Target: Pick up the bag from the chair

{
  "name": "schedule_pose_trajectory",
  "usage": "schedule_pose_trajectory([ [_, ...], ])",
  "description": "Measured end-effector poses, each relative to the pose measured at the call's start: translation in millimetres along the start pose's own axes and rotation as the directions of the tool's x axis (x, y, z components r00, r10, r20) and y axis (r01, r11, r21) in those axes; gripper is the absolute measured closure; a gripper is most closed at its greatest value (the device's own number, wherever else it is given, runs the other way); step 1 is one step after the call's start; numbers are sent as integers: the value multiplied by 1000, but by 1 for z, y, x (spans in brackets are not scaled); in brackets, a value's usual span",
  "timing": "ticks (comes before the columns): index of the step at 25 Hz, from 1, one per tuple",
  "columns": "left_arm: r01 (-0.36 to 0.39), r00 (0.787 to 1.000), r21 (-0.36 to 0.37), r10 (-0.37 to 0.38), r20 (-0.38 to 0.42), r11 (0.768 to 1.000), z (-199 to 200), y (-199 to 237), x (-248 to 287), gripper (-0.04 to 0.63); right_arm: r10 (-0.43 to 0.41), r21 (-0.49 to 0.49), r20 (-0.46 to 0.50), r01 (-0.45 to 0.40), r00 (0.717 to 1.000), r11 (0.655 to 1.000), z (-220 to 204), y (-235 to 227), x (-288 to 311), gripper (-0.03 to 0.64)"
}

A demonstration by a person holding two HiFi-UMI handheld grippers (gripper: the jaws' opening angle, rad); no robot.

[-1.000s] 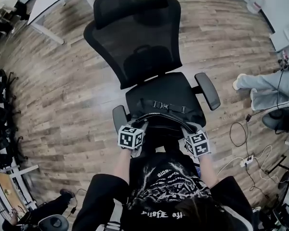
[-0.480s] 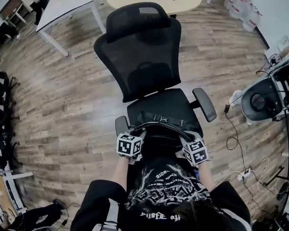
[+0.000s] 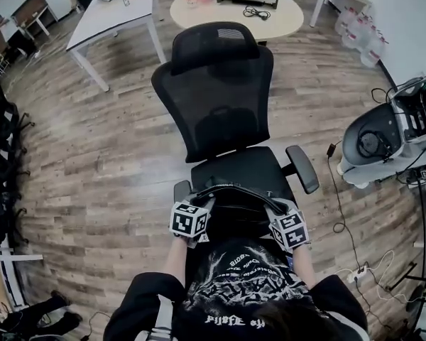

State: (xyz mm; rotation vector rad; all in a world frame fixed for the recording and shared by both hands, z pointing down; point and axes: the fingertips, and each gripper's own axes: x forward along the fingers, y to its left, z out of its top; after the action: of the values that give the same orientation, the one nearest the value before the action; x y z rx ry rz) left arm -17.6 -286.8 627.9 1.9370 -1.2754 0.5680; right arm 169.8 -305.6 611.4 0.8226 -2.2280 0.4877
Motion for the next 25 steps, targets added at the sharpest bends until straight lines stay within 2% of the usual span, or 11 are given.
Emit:
schedule_pose_trajectory([
  [11, -23, 994, 36, 19, 111, 999, 49, -3, -32, 522, -7, -65, 86, 12, 996, 998, 57, -4, -22, 554],
  [17, -21, 991, 54, 14, 134, 998, 74, -6, -47, 523, 14, -72, 95, -7, 995, 997, 83, -6, -32, 554],
  [25, -17, 981, 84, 0, 191, 996, 115, -19, -73, 531, 18, -104, 165, -1, 986, 995, 125, -8, -65, 552],
])
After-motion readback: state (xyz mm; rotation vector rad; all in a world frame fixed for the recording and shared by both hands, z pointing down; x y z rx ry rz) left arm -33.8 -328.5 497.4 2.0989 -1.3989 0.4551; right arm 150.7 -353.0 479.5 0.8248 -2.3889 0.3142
